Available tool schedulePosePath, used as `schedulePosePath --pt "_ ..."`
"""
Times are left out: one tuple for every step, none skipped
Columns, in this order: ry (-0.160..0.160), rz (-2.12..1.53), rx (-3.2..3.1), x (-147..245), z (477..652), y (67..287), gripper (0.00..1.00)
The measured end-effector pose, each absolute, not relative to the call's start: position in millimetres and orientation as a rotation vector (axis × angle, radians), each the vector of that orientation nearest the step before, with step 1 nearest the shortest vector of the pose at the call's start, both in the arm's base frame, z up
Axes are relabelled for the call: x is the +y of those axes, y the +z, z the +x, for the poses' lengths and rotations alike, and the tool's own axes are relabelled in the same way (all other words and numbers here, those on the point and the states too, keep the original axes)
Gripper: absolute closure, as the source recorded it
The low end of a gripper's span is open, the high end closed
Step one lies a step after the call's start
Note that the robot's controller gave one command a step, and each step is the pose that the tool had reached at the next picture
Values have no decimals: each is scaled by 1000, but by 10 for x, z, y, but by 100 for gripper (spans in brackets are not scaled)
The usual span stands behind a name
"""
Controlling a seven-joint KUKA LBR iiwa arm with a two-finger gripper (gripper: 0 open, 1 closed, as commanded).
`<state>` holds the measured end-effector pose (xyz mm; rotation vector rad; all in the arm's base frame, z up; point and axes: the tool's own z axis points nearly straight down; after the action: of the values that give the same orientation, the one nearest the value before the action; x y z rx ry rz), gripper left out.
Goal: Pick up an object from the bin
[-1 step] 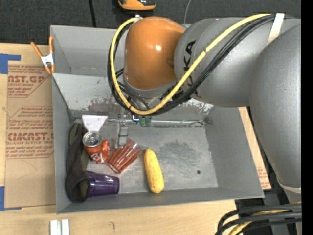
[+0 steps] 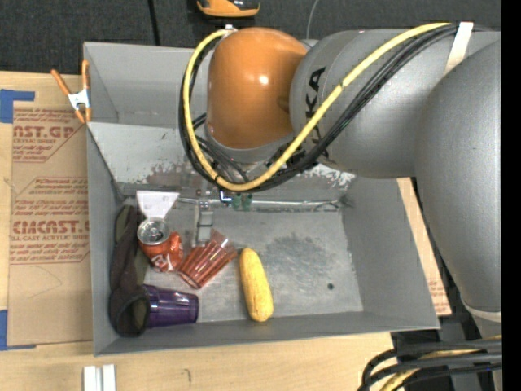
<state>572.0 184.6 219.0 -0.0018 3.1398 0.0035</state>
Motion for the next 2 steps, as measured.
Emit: schedulePosePath --pt "8 85 3133 1654 5667 1875 0" --pt "2 93 3136 1395 5441 1122 0"
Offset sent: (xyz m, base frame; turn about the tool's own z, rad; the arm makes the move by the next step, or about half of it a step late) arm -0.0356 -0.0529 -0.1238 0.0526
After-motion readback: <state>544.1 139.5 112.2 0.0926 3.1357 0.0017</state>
